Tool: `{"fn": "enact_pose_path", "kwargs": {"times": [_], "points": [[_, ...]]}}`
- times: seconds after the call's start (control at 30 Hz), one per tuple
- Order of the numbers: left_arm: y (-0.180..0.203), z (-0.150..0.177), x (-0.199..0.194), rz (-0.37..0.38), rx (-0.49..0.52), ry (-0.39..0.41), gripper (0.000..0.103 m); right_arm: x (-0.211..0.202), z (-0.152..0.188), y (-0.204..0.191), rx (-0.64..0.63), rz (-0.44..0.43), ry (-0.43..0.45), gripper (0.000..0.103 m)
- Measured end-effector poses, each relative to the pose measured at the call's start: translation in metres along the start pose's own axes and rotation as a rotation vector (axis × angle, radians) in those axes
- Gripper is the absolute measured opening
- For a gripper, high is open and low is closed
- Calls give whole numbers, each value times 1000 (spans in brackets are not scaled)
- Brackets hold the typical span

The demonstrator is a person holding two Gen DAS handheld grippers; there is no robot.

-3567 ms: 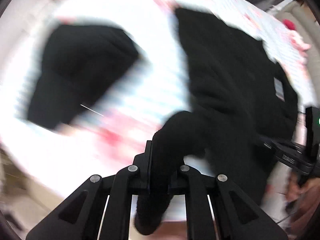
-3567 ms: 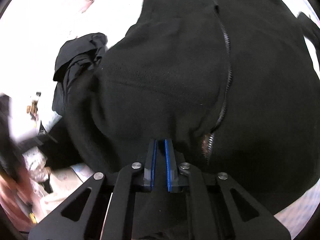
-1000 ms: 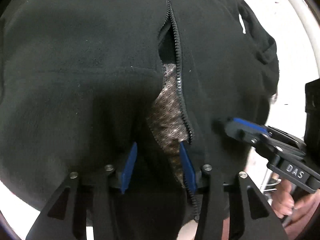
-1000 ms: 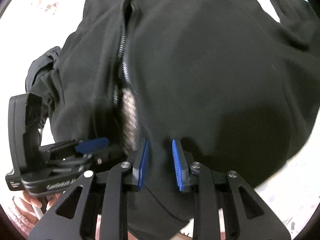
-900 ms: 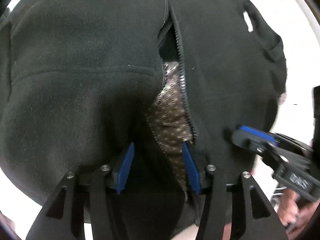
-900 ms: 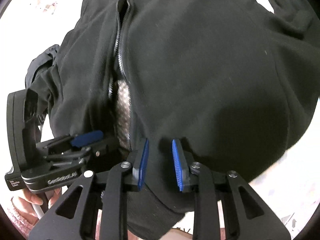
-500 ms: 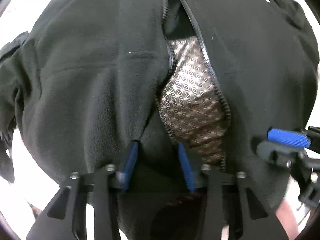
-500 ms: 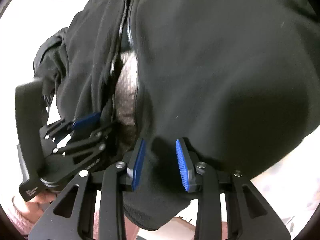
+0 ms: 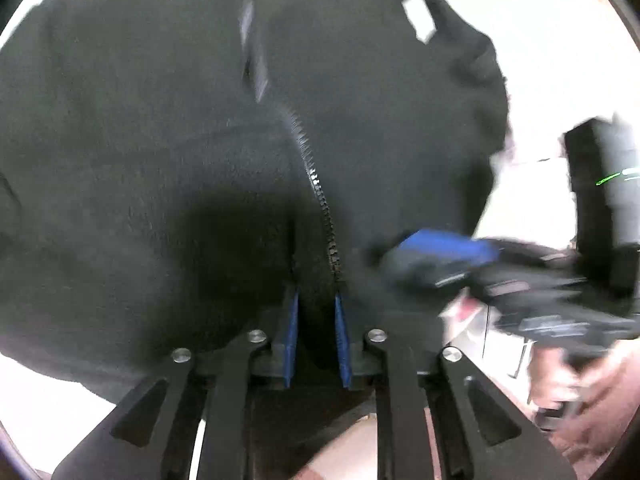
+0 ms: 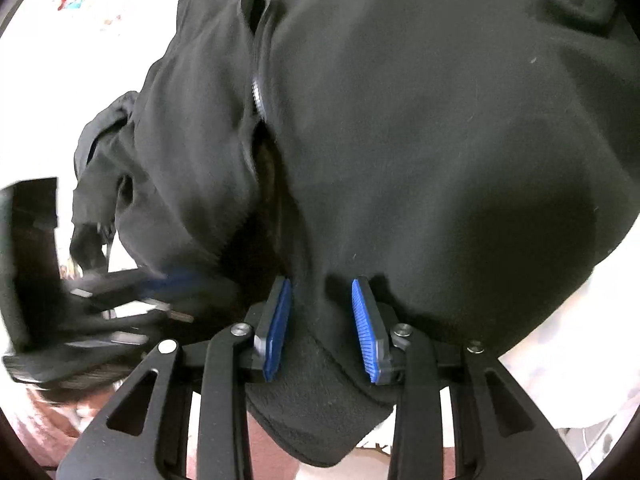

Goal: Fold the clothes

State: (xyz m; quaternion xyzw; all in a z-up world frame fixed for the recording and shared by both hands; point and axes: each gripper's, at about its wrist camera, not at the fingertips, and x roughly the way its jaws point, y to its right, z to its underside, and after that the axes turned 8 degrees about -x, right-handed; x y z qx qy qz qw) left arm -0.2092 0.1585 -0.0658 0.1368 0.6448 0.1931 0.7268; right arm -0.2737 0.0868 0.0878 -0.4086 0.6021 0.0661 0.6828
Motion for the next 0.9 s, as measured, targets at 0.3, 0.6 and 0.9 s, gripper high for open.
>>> {"fn": "enact_pose_path", "kwargs": {"times": [0.3,0.6,0.9], "points": [[8,7,-32,180,6,18,53,-6,-10,6,-40,27,-18,32],[0,-60,-65,-55,28,236,50,-25,-36,6,-55,158,86,32],[-30,-52,-42,-227,-180,152,44,-10,-41,14,-62,383,24,33]]}}
